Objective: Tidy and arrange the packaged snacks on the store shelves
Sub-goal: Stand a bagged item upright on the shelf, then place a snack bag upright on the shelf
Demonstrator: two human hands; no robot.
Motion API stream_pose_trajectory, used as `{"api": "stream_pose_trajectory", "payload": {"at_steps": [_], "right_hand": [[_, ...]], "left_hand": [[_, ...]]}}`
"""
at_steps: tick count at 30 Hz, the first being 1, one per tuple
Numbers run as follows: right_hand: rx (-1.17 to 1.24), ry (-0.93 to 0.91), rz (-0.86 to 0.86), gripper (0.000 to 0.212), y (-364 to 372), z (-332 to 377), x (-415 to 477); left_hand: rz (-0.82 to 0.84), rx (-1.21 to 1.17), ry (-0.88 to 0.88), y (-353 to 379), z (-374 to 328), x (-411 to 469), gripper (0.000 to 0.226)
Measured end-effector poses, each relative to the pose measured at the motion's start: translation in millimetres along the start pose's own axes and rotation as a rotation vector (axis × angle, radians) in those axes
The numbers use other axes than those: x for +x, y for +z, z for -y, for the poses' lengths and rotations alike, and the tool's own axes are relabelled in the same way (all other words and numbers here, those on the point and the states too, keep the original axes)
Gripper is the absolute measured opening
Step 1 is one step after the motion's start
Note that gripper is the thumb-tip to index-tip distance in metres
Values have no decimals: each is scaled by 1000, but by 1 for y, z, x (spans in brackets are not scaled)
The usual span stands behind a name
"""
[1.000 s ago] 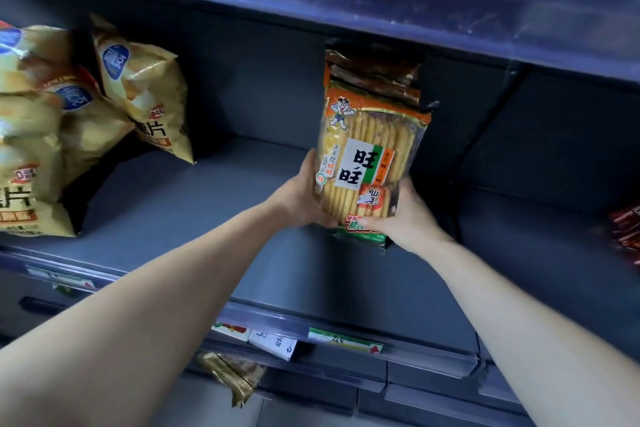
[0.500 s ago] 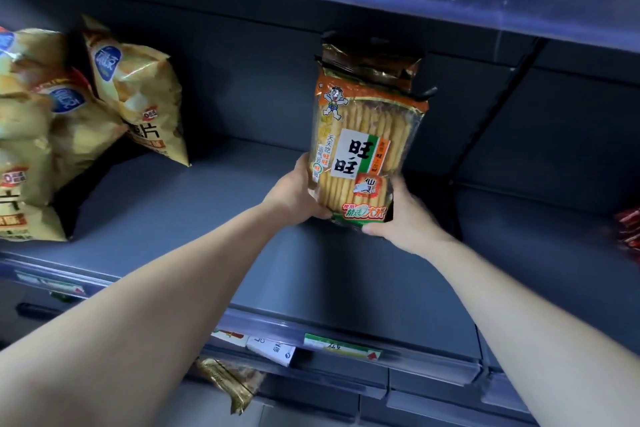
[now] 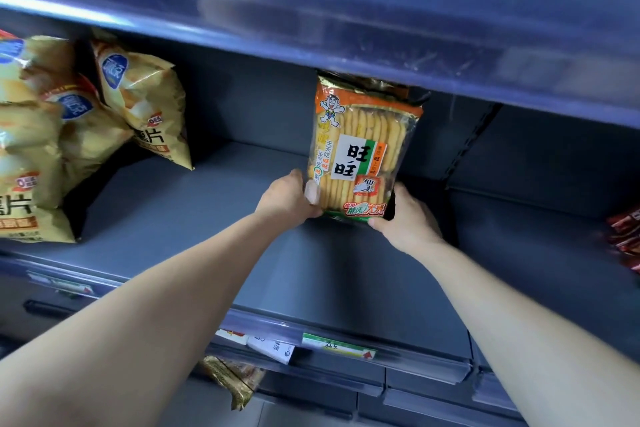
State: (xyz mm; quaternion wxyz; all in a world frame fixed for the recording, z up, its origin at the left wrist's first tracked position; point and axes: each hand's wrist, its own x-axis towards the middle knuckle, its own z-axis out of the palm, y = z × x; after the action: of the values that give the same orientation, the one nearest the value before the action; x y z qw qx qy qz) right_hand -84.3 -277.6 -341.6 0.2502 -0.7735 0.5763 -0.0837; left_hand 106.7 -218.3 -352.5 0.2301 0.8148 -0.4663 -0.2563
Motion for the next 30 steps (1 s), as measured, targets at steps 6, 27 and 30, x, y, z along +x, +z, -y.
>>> {"api": "stream_pose_trajectory", "payload": {"at_steps": [6,27,30], "right_hand": [[-188,76,111,59,-2,-2,-18],[-374,-315,232,34,37,90,-57],[-388,-361,229,32,48,124,-55]], "left_hand": [[88,178,-3,-7,10,-21,47],[-47,523,-96,-87,97,-117,38],[-80,546,-86,-111,119,-118,39]]}}
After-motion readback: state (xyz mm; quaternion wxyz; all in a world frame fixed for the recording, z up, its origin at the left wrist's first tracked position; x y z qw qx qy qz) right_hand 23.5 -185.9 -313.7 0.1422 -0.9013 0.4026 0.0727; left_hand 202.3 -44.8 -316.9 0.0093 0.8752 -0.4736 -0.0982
